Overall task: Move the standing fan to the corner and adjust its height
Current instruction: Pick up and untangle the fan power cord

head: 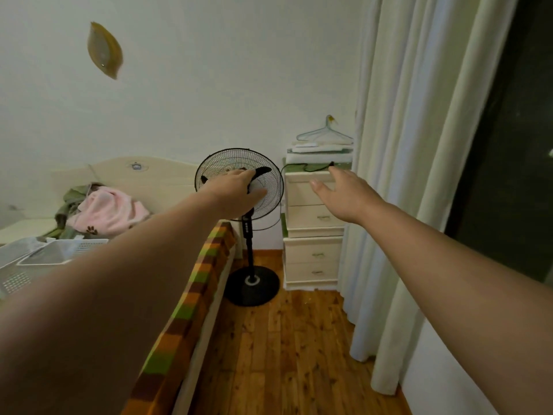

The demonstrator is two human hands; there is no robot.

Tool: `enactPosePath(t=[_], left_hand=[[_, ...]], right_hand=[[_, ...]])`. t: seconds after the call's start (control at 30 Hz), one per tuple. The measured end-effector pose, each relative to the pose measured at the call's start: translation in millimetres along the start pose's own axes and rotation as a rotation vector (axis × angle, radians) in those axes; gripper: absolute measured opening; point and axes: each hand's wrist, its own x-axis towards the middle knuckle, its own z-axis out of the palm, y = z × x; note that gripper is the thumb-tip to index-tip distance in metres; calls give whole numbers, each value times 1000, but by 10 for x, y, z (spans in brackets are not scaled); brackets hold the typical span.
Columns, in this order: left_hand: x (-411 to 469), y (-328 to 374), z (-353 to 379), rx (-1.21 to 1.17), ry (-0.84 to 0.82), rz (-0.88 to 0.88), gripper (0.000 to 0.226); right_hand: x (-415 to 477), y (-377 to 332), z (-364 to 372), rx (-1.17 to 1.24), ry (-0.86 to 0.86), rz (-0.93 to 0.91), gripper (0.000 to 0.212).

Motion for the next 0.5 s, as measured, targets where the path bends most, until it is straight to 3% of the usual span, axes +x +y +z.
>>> enactPosePath(t=[0.17,0.5], left_hand=[[446,-335,223,-33,-51,7,72],[1479,-1136,498,-53,-51,70,58]], right_hand=[[484,-69,296,-16,-6,31,79],[1562,-310,876,-29,-1,79,76]])
